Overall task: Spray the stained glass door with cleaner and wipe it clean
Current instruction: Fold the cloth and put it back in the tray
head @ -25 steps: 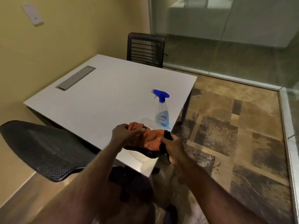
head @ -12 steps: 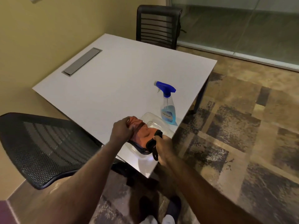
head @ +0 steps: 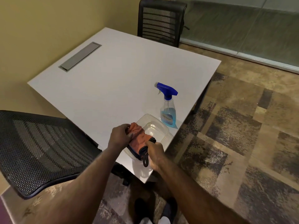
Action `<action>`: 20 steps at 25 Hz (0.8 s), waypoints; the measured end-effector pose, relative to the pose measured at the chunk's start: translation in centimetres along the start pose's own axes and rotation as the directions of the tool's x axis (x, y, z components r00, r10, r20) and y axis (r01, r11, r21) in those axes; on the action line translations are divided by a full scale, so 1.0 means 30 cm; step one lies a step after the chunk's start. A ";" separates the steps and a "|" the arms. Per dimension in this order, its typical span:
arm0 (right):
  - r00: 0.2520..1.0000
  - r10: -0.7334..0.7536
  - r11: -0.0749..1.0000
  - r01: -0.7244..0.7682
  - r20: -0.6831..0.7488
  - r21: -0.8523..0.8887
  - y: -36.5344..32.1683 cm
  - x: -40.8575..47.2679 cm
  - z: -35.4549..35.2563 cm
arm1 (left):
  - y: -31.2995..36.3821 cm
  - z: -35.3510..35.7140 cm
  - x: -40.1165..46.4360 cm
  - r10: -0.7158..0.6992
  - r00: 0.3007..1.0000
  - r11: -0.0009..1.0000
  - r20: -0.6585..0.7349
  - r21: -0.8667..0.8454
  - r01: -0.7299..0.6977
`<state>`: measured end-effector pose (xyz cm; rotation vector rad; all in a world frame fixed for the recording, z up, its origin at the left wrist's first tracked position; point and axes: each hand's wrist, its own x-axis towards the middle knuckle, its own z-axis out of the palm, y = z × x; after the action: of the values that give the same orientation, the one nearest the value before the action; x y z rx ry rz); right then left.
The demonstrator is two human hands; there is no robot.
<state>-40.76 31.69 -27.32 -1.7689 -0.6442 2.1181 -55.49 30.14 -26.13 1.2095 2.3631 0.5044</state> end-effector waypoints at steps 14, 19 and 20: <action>0.994 -0.080 0.995 0.084 0.077 -0.045 -0.129 -0.063 -0.079 | 0.048 0.016 0.049 0.066 0.998 0.996 -0.011 -0.051 -0.067; 0.760 -0.612 0.772 0.514 -0.218 -0.373 -0.322 0.011 -0.197 | 0.212 0.079 0.087 0.195 0.980 0.977 0.040 -0.091 -0.190; 0.710 -0.671 0.715 0.546 -0.211 -0.436 -0.359 0.035 -0.206 | 0.254 0.095 0.095 0.193 0.979 0.978 0.066 -0.098 -0.186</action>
<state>-35.47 42.29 -23.46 -1.6947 -1.3440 1.2335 -50.39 37.05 -25.31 1.3945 2.1497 0.6106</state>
